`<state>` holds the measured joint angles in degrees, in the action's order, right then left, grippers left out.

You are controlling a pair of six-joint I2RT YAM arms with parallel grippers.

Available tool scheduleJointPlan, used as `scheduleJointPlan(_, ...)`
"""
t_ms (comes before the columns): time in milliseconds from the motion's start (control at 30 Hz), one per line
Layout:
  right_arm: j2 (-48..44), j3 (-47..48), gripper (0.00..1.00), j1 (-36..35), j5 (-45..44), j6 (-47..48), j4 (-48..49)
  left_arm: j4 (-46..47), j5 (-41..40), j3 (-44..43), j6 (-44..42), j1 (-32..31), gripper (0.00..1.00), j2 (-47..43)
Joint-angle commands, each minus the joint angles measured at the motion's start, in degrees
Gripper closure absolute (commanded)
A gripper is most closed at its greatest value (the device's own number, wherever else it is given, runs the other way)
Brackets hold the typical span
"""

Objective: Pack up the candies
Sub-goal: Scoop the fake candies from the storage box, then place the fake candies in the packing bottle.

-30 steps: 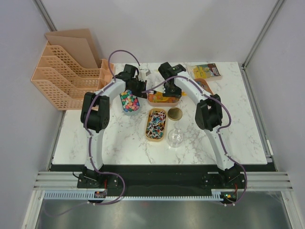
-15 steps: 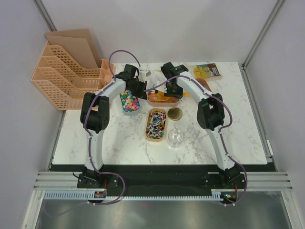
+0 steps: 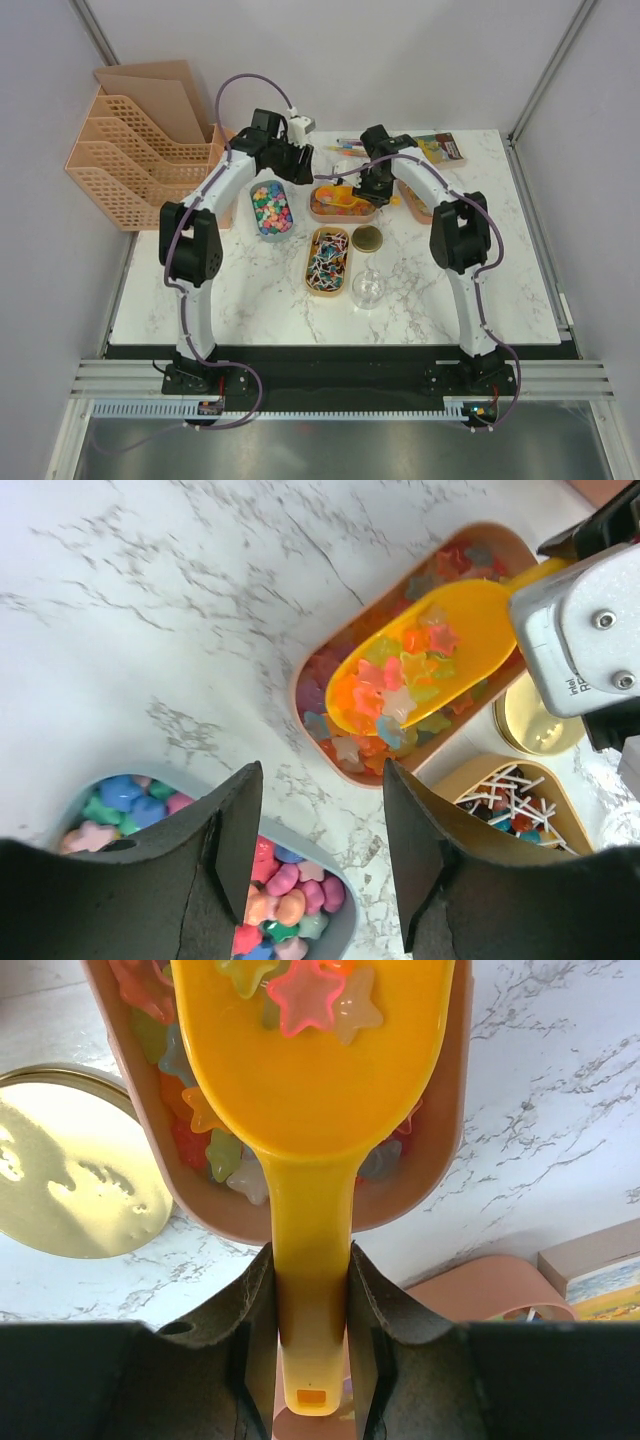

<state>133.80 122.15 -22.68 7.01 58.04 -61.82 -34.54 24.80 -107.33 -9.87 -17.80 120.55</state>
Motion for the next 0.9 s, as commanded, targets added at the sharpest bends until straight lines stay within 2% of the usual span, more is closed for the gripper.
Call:
scheduleJointPlan(0, -1.8, -3.7, 1.00, 0.4, 6.8, -1.0, 3.2, -0.9, -5.2, -3.2, -2.8, 0.2, 0.41, -4.2)
scheduleJointPlan(100, -2.9, -5.0, 1.00, 0.9, 8.9, -1.9, 4.9, -0.6, -8.0, -3.2, -3.3, 0.7, 0.41, -5.1)
scheduleJointPlan(200, -6.1, -8.5, 1.00, 1.6, 10.7, -3.2, 9.0, 0.4, -10.5, -2.8, -3.2, 1.7, 0.35, -6.3)
scheduleJointPlan(233, -7.2, -10.7, 1.00, 1.8, 10.8, -3.2, 9.9, 0.4, -11.1, -2.7, -3.1, 1.9, 0.28, -6.5)
scheduleJointPlan(333, -14.0, -14.6, 1.00, 2.9, 12.4, -2.8, 12.2, 1.2, -12.7, -3.2, -2.8, 2.7, 0.26, -6.2)
scheduleJointPlan(600, -28.7, -25.5, 1.00, 7.5, 19.1, 0.8, 11.7, 3.3, -17.9, -4.5, -3.1, 2.8, 0.23, -4.0)
scheduleJointPlan(767, -37.2, -32.9, 1.00, 8.3, 16.6, 6.8, 8.7, 4.0, -17.3, -5.3, -2.1, 2.8, 0.21, -2.9)
scheduleJointPlan(867, -41.2, -35.7, 1.00, 8.3, 13.9, 11.4, 2.9, 5.2, -17.0, -4.8, -1.7, 2.8, 0.20, -2.5)
